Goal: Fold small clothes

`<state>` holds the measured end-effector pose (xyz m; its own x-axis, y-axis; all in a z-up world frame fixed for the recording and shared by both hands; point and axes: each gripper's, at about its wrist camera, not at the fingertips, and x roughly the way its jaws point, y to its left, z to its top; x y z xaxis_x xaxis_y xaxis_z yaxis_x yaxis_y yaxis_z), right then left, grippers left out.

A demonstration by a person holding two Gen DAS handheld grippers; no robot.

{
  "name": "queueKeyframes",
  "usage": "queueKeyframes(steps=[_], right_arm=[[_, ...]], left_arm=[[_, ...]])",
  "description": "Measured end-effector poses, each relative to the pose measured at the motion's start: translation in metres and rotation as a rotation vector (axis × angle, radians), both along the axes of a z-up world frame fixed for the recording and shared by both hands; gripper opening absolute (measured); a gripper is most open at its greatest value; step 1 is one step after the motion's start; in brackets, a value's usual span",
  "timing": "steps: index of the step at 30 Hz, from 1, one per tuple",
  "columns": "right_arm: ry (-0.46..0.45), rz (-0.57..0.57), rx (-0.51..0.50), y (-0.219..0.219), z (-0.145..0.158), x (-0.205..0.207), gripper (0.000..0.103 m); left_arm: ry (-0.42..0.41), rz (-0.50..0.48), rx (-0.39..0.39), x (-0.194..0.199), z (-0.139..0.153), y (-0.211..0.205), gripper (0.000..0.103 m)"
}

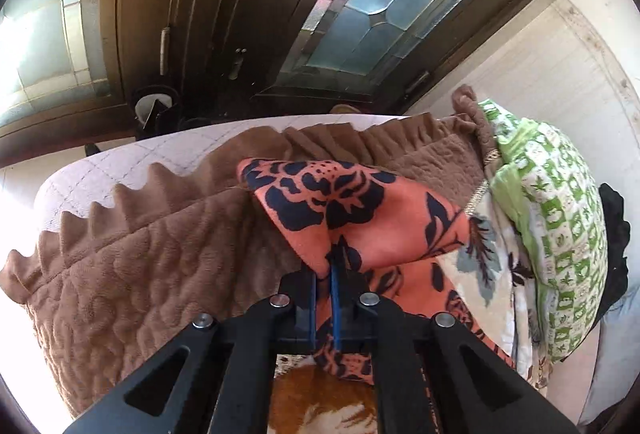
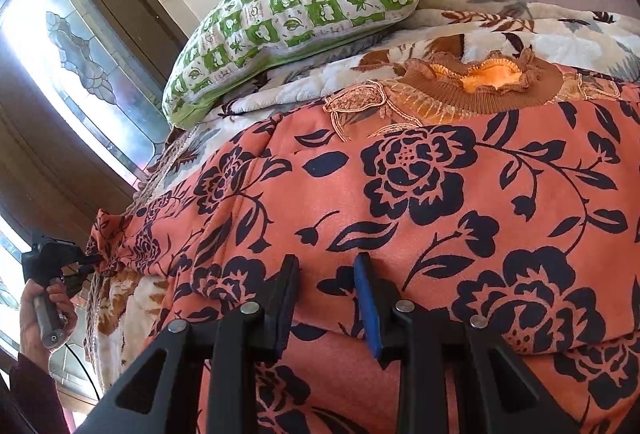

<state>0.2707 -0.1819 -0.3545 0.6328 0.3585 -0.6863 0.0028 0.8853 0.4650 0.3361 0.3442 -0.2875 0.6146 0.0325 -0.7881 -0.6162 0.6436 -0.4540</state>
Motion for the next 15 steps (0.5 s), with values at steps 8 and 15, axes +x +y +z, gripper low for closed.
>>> queueKeyframes(steps=[8, 15], right_arm=[[0.008, -0.019, -0.022, -0.028, 0.022, -0.015, 0.032], [-0.047, -0.136, -0.050, -0.113, 0.062, -0.051, 0.032]], left_arm=[[-0.189, -0.345, 0.278, 0.009, 0.076, -0.123, 0.005], [-0.264, -0.774, 0.435, -0.002, 0.093, -0.311, 0.005]])
